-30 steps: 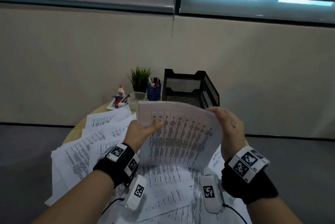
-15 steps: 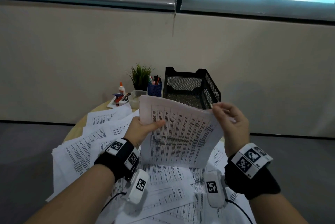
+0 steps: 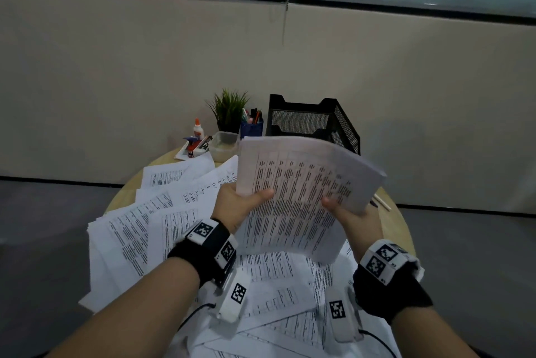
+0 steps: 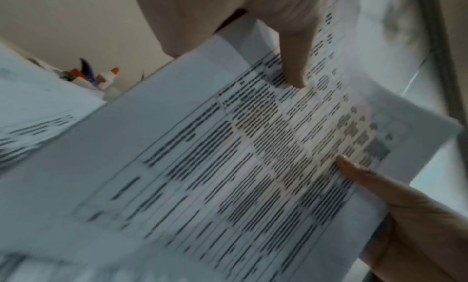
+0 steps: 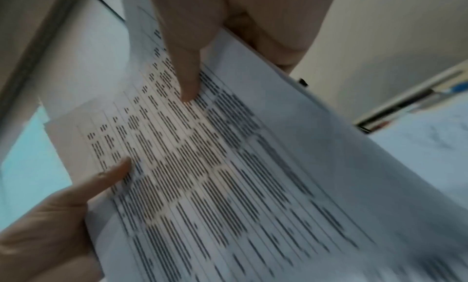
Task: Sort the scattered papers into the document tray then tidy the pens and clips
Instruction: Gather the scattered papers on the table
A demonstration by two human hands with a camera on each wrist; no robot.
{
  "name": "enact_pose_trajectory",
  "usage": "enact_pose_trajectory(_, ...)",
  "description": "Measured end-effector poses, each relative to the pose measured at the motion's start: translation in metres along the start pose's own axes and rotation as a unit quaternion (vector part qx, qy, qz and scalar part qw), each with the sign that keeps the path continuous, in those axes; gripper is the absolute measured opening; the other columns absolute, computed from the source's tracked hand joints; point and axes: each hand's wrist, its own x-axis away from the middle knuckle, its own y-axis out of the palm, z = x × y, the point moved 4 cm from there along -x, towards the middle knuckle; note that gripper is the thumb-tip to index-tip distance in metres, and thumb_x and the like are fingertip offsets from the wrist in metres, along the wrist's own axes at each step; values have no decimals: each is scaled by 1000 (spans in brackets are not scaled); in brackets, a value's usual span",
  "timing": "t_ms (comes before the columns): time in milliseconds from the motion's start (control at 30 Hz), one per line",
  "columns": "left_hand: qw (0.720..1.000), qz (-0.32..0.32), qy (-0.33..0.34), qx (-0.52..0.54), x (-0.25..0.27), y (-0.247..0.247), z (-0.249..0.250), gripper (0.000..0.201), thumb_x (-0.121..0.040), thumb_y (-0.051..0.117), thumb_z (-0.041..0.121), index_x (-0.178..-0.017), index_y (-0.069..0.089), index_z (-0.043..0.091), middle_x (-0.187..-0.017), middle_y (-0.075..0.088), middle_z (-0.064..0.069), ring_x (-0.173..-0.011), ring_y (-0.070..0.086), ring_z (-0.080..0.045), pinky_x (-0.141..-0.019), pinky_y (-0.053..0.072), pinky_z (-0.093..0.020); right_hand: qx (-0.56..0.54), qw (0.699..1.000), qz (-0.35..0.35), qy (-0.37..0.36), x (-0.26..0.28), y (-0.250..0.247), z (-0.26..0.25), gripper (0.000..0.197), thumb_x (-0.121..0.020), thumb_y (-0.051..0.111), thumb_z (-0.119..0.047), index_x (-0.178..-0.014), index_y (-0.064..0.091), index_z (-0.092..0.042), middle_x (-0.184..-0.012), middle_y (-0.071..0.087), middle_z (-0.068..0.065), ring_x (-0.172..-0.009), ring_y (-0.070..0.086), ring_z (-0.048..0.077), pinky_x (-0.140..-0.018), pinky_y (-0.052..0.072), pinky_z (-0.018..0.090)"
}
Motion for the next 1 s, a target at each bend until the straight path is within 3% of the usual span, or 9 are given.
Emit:
enact_pose_trajectory(133,996,11,-68,-51,10,-4,-35,24,-71,79,6,-69,57,15,-67,64,3,-74,64,-23,-55,51,-11,67,992,-9,107,4,7,46,11,-76,77,-15,-76,65,-15,-76,67,-2,-72,63,16,-58,48,26)
enact_pose_trajectory(267,988,3,-114,-100,9,-11,-60,22,-67,82,12,-78,64,6,-84,69,-18,-87,66,-34,-79,56,-37,109,978,-9,178,3,9,80,16,-77,75,-9,-90,67,-3,-90,68,13,-86,65,31,-84,53,46)
enact_pose_trajectory(400,983,-7,-118,-140,1,-9,-58,32,-66,84,21,-78,63,2,-71,64,-16,-65,60,-23,-72,56,-42,126,975,-9,184,-2,7,77,12,-81,71,-10,-75,62,-5,-74,64,8,-72,60,26,-75,53,39)
enact_pose_trajectory(567,972,-125,-130,-153,-1,-2,-46,34,-78,71,2,-107,58,15,-113,65,-8,-97,63,-21,-95,49,-41,128,972,-3,199,-16,-5,72,24,-82,71,-12,-90,63,9,-85,66,25,-80,64,36,-76,55,44)
enact_pose_trajectory(633,950,-206,-171,-162,6,-1,-48,37,-84,64,0,-113,52,20,-117,64,-10,-93,66,-23,-81,57,-40,123,969,5,214,-22,-12,69,20,-81,72,-10,-88,65,6,-87,66,24,-78,62,32,-77,52,40)
enact_pose_trajectory(733,936,-244,-229,-112,16,1,-46,31,-92,51,-1,-112,50,23,-94,69,-15,-68,69,-22,-55,59,-32,65,969,4,237,-30,-18,62,16,-80,70,0,-95,66,3,-95,68,18,-88,64,32,-86,50,42)
enact_pose_trajectory(833,949,-216,-216,-84,9,7,-34,25,-94,46,-4,-114,52,9,-77,67,-14,-62,68,-20,-55,59,-32,-35,973,-26,228,-38,-14,44,23,-81,60,14,-97,63,-3,-108,66,17,-94,63,34,-83,51,45)
enact_pose_trajectory(933,958,-177,-222,-36,-4,14,-21,18,-96,40,3,-110,52,3,-72,65,-15,-55,66,-19,-50,57,-31,-5,974,-86,209,-45,-9,15,32,-85,58,10,-115,57,0,-113,63,14,-86,63,26,-63,57,30)
enact_pose_trajectory(1000,966,-139,-219,-15,-15,19,-15,20,-99,38,9,-110,51,-1,-66,65,-15,-49,65,-18,-44,55,-28,-10,974,-110,199,-53,-6,2,41,-85,55,14,-124,52,1,-118,60,15,-93,63,29,-63,58,30)
